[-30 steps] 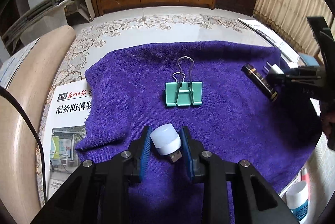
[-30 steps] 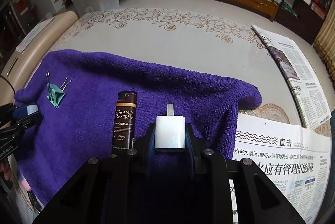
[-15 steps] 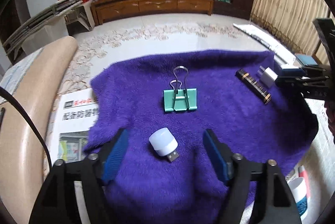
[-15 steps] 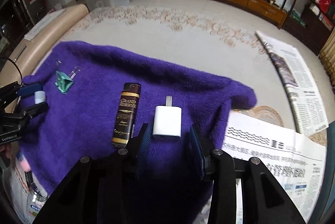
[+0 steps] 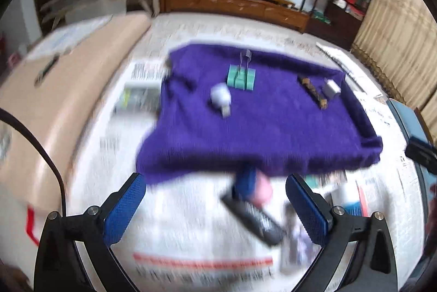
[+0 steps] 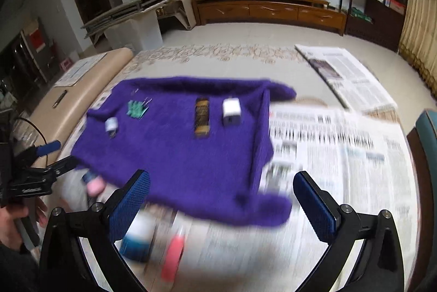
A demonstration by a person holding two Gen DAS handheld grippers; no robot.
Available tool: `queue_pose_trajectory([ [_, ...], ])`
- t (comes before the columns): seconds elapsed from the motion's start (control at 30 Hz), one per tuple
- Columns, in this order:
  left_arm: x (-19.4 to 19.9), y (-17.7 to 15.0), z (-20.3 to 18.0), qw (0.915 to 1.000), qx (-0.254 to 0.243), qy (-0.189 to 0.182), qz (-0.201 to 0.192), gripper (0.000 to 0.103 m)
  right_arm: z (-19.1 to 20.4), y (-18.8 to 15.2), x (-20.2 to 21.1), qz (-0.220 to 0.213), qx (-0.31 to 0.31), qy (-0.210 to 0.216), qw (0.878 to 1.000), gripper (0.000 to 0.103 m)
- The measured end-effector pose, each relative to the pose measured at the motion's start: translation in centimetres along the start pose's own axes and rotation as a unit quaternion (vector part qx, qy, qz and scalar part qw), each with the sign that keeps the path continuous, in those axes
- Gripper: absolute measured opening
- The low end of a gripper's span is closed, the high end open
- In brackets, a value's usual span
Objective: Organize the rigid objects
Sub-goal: 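Grasp the black Horizon stick with the left tool while the right tool grasps the pink pen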
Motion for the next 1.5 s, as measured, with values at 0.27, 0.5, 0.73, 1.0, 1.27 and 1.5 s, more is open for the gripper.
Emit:
queue_pose_trajectory([
  [0.27,-3.2,-2.7,-1.5,0.9988,0.011,0.04,0.027,0.103,-1.2,-6.7,2.1,0.013,-0.051,0.032,0.998,0.103],
  [0.5,-3.7,-3.2,-1.9,0.9973,0.004,0.069,0.024,0.103,-2.6,-8.3,1.6,0.017,-0.078,0.031,0.996,0.103],
  [0.73,-2.5,-3.9,0.6,0.9951,0.017,0.097,0.014,0.103,-3.1,-8.9,1.4,0.022,-0.09,0.035,0.995,0.103],
  [1.0,-2.6,-3.8,-1.1,0.999,-0.01,0.042,-0.014,0.074,-1.4,-9.6,1.1,0.032,-0.054,0.024,0.998,0.103],
  [1.27,-2.1,-3.6,-1.6,0.9994,-0.023,0.005,-0.026,0.03,0.9,-10.4,-0.6,0.039,-0.01,-0.01,0.999,0.103],
  [1.5,-1.9,-3.7,-1.2,0.9992,-0.027,-0.012,-0.025,0.022,2.1,-10.2,-2.6,0.039,0.008,-0.041,0.998,0.103],
])
Point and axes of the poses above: each gripper's, at about its wrist camera, not at the fingertips, and x roughly against the way its jaws point, z to its left, y to its top, the point moved 2 cm from there along -x, roughly the way its jaws point, and after that the axes turned 3 degrees about -y, right-handed, at the moved point
